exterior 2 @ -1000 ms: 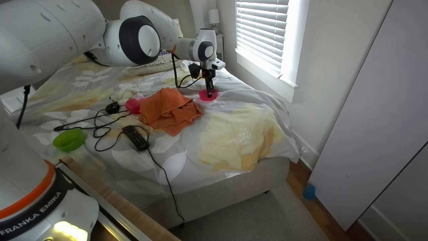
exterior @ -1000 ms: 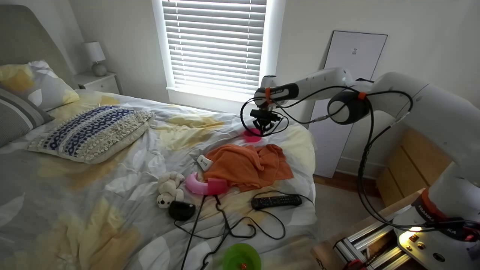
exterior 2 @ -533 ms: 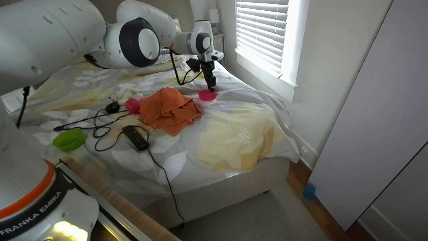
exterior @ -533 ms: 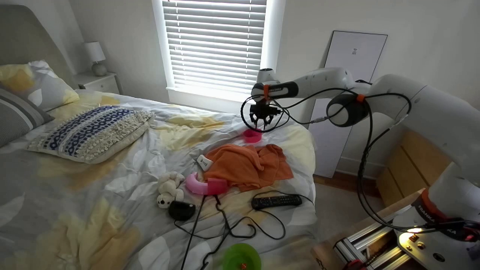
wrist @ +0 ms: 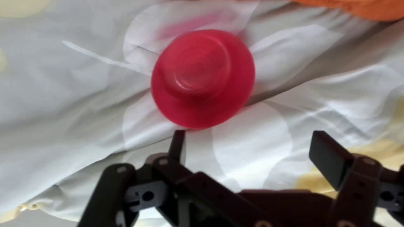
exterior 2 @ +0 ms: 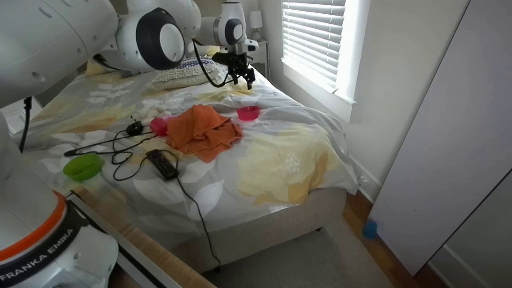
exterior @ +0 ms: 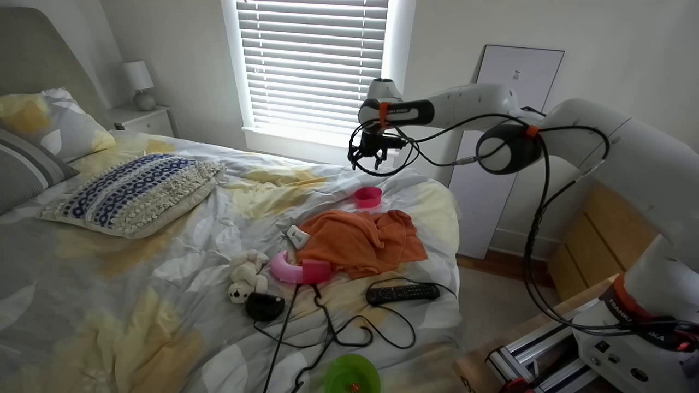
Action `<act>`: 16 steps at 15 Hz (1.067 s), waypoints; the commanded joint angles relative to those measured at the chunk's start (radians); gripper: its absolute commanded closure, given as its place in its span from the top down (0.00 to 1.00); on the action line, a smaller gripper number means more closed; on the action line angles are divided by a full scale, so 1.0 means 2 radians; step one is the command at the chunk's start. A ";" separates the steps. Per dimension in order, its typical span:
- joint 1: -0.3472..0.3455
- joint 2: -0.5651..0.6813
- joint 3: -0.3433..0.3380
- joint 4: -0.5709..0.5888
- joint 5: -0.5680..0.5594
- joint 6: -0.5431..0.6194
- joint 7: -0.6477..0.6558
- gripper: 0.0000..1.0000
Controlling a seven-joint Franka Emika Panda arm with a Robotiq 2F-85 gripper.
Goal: Take the bowl off of the towel
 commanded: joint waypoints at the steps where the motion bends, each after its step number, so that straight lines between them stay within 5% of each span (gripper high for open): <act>1: 0.017 -0.015 0.028 -0.032 0.003 -0.005 -0.076 1.00; 8: 0.019 -0.089 0.056 -0.141 -0.004 -0.031 -0.232 1.00; 16: 0.025 -0.210 0.039 -0.314 -0.053 -0.058 -0.383 1.00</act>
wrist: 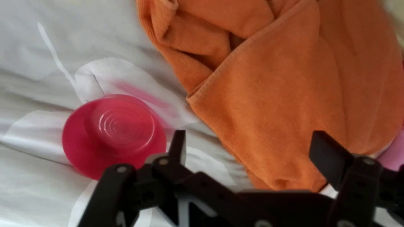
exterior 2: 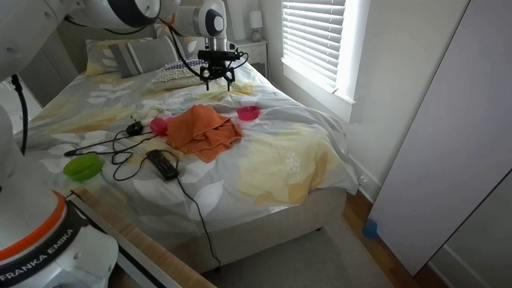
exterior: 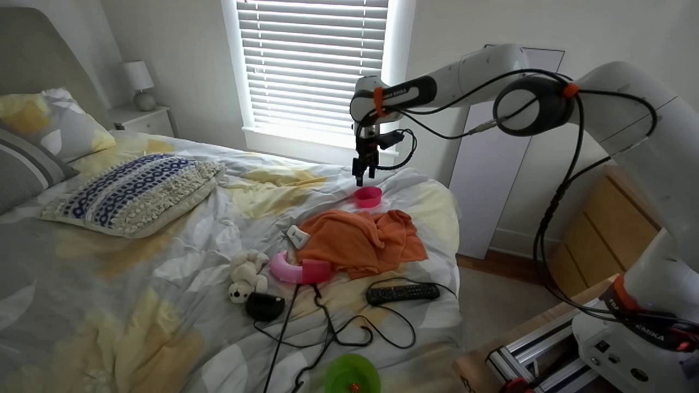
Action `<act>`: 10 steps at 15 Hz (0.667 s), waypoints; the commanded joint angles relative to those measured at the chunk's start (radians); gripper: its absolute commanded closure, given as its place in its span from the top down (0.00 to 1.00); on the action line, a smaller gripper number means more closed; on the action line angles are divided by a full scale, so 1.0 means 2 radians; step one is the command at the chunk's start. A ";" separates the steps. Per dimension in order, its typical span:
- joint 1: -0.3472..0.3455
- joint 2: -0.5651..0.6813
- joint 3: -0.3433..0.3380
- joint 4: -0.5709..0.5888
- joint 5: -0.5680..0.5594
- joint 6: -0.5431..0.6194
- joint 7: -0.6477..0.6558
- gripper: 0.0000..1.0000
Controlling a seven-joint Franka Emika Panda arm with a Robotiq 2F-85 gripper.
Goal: Take the bowl off of the towel
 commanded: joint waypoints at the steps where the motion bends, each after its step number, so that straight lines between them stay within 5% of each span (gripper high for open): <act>1: 0.008 -0.082 -0.009 -0.121 -0.044 0.009 -0.057 1.00; 4: 0.017 -0.130 -0.016 -0.186 -0.082 0.043 -0.054 1.00; 10: 0.001 -0.227 0.004 -0.315 -0.102 0.149 0.090 1.00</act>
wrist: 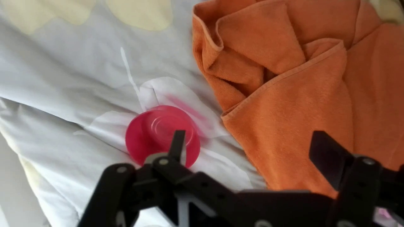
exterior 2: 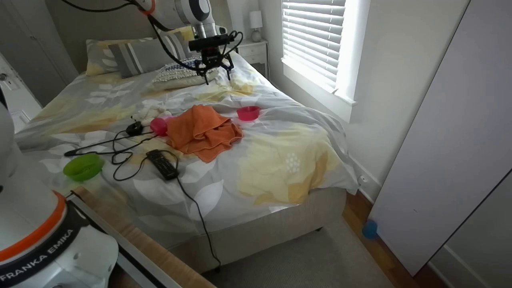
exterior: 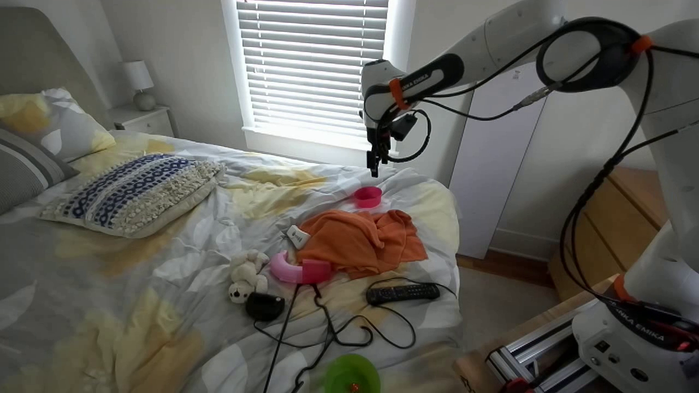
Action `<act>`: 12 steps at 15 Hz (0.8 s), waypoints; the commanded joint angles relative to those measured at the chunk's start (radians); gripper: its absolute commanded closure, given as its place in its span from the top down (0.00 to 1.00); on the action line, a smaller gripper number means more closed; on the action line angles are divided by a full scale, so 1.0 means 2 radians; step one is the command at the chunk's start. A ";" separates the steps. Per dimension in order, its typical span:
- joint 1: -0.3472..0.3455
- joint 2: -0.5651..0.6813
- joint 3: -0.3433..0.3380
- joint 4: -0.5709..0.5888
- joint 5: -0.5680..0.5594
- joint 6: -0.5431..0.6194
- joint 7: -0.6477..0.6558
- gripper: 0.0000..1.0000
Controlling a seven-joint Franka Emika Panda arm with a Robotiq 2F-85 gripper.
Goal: Take the bowl off of the towel
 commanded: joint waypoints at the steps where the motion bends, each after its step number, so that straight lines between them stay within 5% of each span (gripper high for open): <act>1: -0.009 -0.083 0.011 -0.119 0.005 0.063 0.083 1.00; 6: -0.015 -0.172 0.016 -0.239 0.014 0.115 0.157 1.00; 12: -0.031 -0.293 0.030 -0.394 0.035 0.148 0.168 1.00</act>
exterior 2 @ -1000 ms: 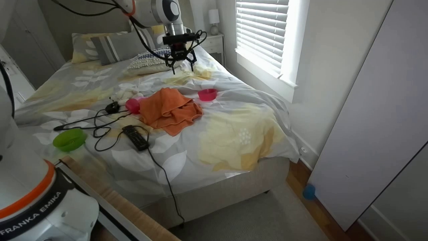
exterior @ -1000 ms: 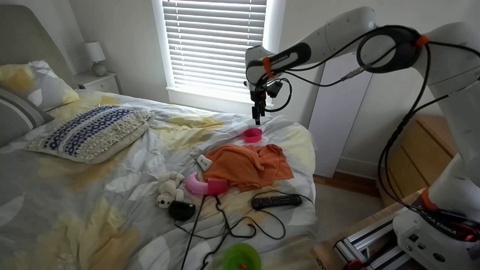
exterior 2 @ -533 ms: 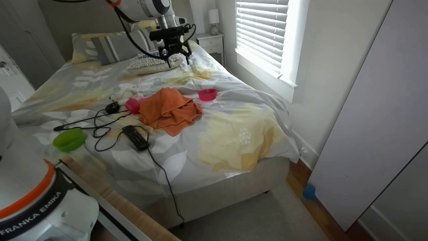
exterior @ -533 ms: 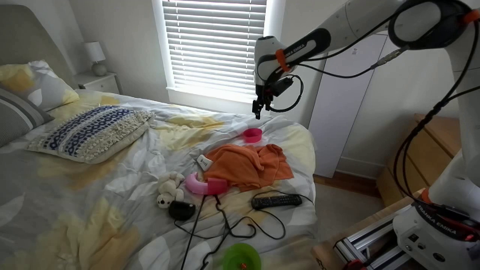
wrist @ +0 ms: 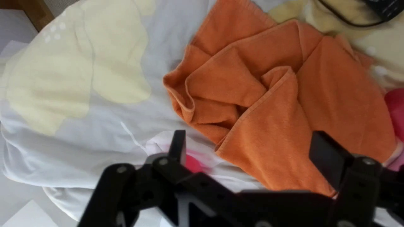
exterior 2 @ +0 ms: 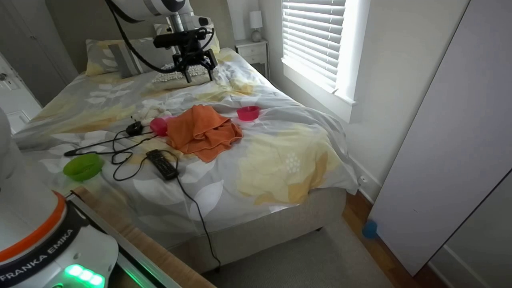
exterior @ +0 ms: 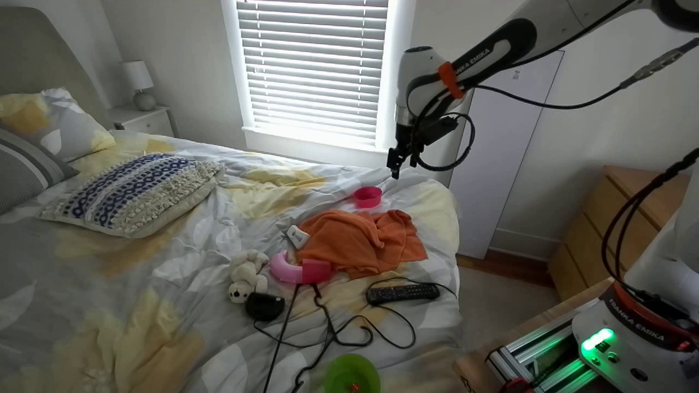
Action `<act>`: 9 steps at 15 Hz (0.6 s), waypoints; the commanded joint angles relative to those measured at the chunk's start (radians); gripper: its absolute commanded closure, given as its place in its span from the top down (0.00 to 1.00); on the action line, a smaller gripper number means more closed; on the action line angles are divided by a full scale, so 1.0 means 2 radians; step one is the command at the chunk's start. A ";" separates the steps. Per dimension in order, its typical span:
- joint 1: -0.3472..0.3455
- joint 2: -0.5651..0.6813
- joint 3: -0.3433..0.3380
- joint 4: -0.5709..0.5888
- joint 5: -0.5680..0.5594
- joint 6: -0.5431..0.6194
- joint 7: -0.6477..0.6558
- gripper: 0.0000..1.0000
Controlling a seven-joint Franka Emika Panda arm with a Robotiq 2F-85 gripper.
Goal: Take the bowl off of the towel
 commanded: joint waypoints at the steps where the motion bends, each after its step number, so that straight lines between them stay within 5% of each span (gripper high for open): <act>1: -0.017 -0.098 0.016 -0.125 0.021 0.039 0.003 1.00; 6: -0.024 -0.220 0.023 -0.263 0.050 0.063 -0.026 1.00; 7: -0.026 -0.155 0.024 -0.192 0.034 0.043 -0.010 1.00; 9: -0.027 -0.176 0.025 -0.210 0.036 0.044 -0.012 1.00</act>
